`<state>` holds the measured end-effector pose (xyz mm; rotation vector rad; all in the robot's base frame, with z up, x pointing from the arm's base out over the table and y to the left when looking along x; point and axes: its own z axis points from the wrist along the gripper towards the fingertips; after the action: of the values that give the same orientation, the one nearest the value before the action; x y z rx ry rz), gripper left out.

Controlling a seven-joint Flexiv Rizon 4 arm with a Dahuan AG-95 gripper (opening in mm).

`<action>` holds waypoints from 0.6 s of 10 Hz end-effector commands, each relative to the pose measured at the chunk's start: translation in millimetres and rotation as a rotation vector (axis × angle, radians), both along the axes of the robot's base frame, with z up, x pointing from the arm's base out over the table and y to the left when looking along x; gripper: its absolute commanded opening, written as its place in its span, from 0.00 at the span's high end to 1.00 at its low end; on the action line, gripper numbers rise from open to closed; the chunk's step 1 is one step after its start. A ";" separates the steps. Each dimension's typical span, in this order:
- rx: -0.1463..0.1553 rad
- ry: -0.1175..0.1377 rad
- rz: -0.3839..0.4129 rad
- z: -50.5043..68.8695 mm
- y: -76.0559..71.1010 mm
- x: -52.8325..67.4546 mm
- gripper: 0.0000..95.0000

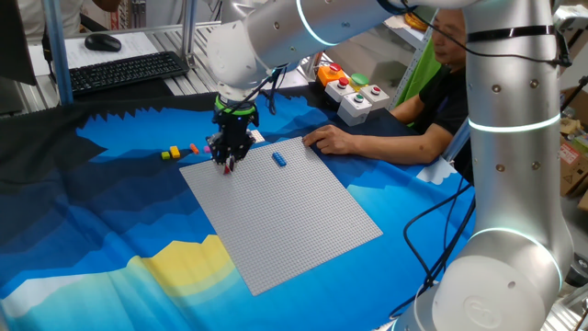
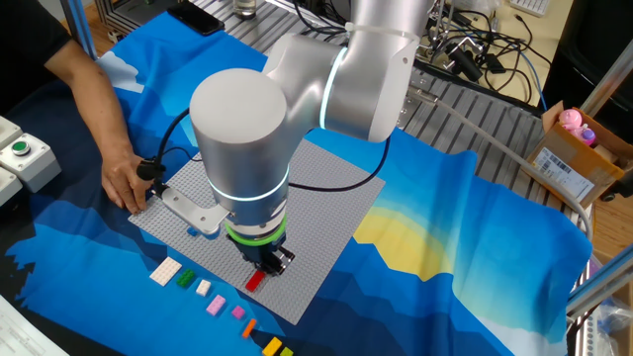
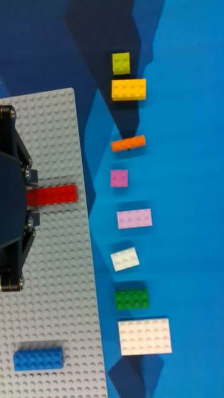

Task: Stack small Lego blocks one on top of the other

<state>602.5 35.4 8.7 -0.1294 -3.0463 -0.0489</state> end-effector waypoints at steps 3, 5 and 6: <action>0.002 0.002 -0.001 -0.4 0.1 0.5 1.00; -0.002 0.014 -0.025 5.7 9.1 -6.8 1.00; -0.004 0.017 -0.032 7.1 12.1 -13.0 1.00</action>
<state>587.2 49.1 15.8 -0.1785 -3.0213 -0.0448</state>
